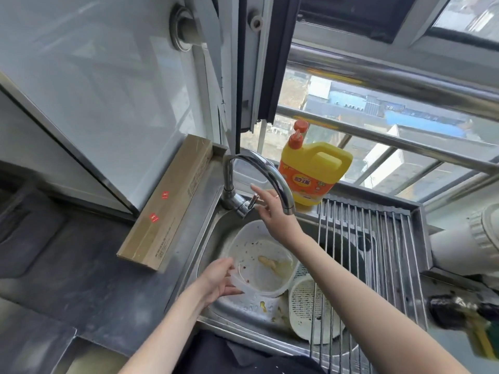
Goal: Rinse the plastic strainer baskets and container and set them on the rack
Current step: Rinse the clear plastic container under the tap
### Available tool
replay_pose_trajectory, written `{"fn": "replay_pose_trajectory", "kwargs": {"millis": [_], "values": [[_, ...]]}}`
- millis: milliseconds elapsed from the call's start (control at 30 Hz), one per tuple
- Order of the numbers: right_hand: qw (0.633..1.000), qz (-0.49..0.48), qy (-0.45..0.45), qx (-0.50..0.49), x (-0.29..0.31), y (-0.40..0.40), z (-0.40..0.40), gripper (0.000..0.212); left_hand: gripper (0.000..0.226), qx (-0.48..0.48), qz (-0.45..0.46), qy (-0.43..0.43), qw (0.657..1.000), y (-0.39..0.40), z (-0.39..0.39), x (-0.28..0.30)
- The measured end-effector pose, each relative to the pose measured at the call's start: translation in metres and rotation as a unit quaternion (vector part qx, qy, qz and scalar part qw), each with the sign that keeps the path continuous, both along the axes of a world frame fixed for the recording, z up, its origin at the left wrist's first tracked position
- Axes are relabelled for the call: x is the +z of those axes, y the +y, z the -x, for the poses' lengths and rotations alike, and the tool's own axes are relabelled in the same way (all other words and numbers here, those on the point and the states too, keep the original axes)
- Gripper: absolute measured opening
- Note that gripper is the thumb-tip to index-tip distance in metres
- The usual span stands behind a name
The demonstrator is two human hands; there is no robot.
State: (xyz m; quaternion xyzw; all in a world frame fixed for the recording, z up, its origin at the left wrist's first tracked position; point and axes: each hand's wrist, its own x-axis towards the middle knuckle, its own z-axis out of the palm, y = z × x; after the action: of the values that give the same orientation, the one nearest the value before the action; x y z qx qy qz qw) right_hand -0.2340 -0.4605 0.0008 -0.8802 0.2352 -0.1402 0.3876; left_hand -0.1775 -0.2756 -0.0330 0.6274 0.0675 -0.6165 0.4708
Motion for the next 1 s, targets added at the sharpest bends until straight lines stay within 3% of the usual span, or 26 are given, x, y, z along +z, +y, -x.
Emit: {"fn": "replay_pose_trajectory", "kwargs": {"millis": [100, 233, 433, 600, 767, 1000], "values": [[0.996, -0.063, 0.009, -0.059, -0.009, -0.013, -0.012, 0.026, 0.016, -0.007, 0.021, -0.022, 1.0, -0.006, -0.003, 0.013], [0.996, -0.036, 0.027, -0.071, -0.015, -0.022, -0.021, 0.007, 0.024, -0.025, 0.036, -0.035, 0.998, -0.01, -0.007, 0.026], [0.998, -0.016, 0.041, -0.049, -0.017, -0.016, -0.039, 0.019, 0.027, -0.047, 0.037, -0.046, 0.997, -0.011, -0.006, 0.034], [0.999, -0.015, 0.013, -0.048, -0.009, -0.011, -0.041, 0.043, 0.031, -0.049, 0.048, -0.051, 0.996, -0.012, -0.006, 0.037], [0.997, -0.037, 0.018, -0.07, -0.014, -0.01, -0.03, 0.041, 0.03, -0.039, 0.048, -0.052, 0.997, -0.012, -0.007, 0.043], [0.998, -0.04, 0.04, -0.019, -0.014, -0.014, -0.011, 0.036, 0.032, -0.052, 0.047, -0.053, 0.996, -0.012, -0.007, 0.043]]}}
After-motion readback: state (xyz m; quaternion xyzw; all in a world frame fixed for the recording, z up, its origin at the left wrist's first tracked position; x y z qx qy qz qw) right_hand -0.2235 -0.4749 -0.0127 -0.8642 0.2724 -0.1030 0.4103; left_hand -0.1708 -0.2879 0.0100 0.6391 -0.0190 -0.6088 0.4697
